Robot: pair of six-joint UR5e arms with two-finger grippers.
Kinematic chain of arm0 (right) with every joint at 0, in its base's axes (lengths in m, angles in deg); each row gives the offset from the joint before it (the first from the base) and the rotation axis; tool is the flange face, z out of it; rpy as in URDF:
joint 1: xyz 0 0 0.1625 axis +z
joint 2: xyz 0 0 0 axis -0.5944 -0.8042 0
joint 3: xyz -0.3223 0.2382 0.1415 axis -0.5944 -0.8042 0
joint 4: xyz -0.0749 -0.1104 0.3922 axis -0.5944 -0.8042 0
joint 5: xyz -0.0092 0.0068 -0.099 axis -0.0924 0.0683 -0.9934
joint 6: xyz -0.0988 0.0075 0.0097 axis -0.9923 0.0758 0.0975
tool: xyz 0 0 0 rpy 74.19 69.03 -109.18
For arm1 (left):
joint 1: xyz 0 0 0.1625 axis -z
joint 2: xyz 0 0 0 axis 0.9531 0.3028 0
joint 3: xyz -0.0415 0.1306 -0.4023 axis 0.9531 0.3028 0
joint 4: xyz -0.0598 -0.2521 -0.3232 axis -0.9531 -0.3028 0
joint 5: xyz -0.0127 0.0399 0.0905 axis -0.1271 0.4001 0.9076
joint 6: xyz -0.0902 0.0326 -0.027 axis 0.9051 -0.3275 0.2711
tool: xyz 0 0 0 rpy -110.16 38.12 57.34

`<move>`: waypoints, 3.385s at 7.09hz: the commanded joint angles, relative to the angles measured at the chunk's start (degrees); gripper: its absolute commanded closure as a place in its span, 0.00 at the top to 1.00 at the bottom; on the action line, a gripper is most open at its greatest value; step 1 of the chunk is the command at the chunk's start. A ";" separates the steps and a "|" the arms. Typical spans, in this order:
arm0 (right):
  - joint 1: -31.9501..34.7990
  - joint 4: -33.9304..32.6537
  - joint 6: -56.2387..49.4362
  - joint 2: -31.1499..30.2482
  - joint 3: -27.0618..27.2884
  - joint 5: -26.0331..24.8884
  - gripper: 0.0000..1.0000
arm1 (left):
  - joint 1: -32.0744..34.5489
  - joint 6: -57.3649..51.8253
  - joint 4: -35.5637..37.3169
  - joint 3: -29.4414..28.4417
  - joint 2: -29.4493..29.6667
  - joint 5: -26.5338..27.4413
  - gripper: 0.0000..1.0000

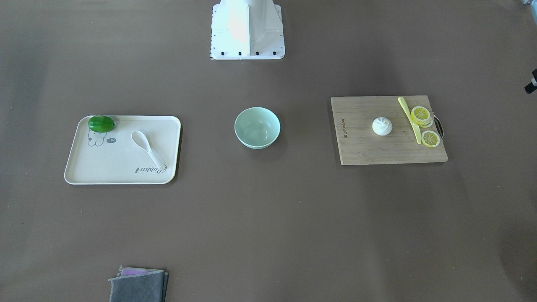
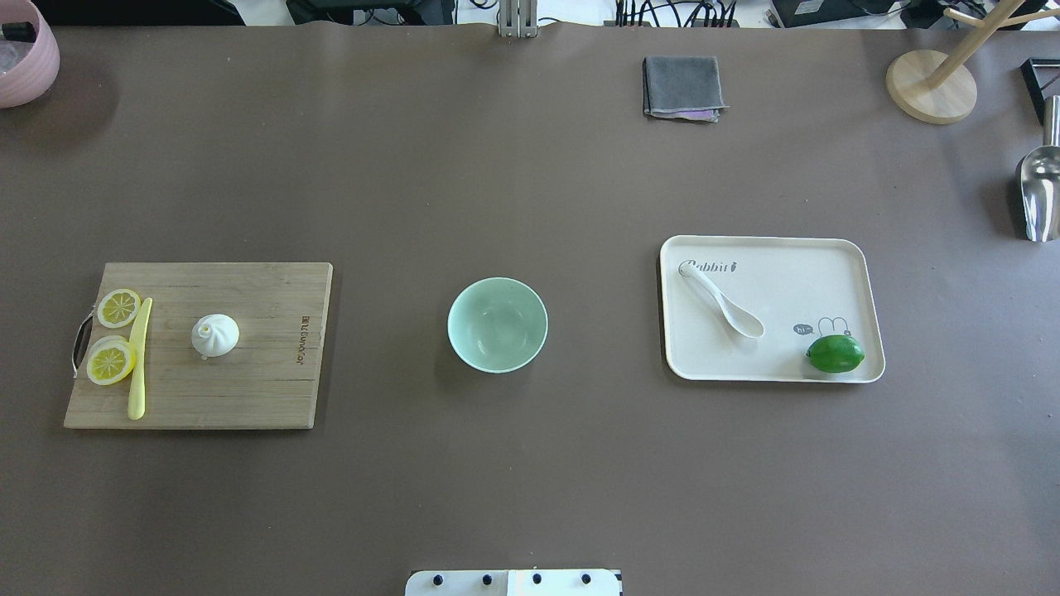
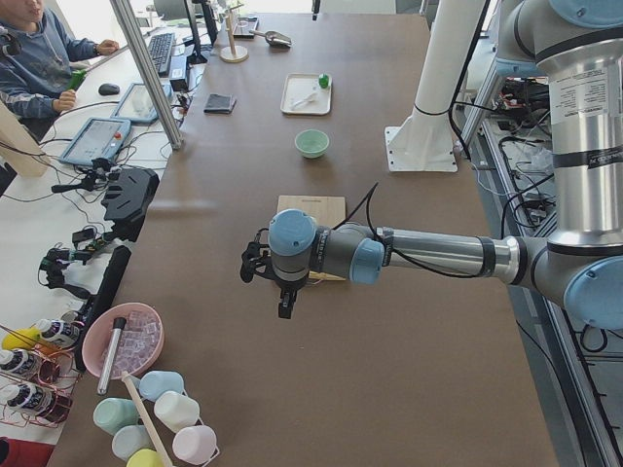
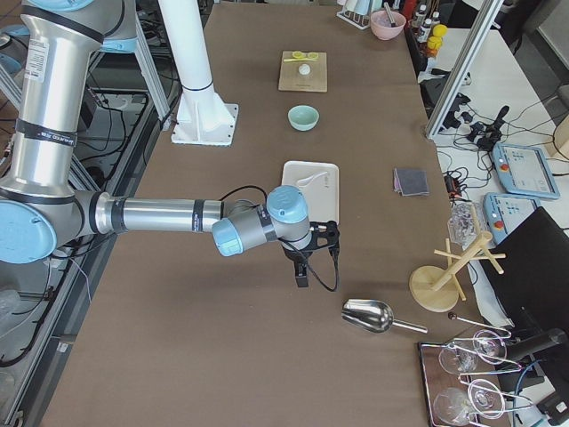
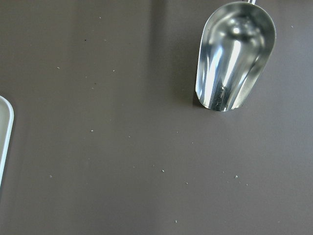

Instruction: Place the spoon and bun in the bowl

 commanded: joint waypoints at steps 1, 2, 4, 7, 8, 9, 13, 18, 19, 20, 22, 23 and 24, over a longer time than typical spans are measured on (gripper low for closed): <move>-0.01 0.10 0.10 0.24 0.19 0.31 1.00 | 0.09 -0.65 -1.06 0.30 -0.49 1.22 0.98; -0.01 0.10 0.10 0.41 0.19 0.57 1.00 | -0.09 -0.40 -1.33 1.26 -0.49 2.37 0.98; -0.09 0.19 0.36 0.59 0.19 0.75 1.00 | -0.09 -0.13 -1.51 1.18 -0.49 2.55 0.98; -0.18 0.19 0.54 0.59 -0.16 2.49 1.00 | -0.09 0.13 -1.77 1.27 -0.50 2.03 0.98; -0.18 0.19 0.45 0.59 -0.25 3.03 1.00 | -0.09 -0.30 -2.03 0.83 -0.49 2.03 0.98; -0.36 0.19 0.45 0.59 -0.25 3.91 1.00 | -0.17 -0.22 -3.60 0.91 -0.32 2.03 0.98; -3.51 1.06 0.45 2.43 0.02 3.83 1.00 | -0.26 0.04 -5.90 0.65 -0.67 0.36 0.98; -19.73 6.16 6.07 14.44 0.01 -0.18 0.94 | -0.97 -0.04 -8.89 0.57 -0.06 0.18 0.98; -26.48 5.90 6.17 18.65 -0.16 -5.26 0.87 | -1.31 -0.30 -8.98 0.48 -0.06 0.44 0.98; -32.12 5.55 6.43 22.00 -1.20 -10.19 0.85 | -1.32 -0.31 -9.67 -0.31 0.21 0.70 0.98; -38.21 5.64 13.33 25.35 -3.48 -12.60 0.83 | -1.32 0.13 -12.05 -2.07 0.38 0.62 0.98; -40.67 5.81 13.81 26.59 -5.59 -14.70 0.79 | -1.32 0.22 -12.05 -1.99 0.38 0.53 0.98; -42.18 6.25 13.90 27.65 -7.78 -16.63 0.76 | -1.32 0.22 -12.05 -1.99 0.47 0.44 0.98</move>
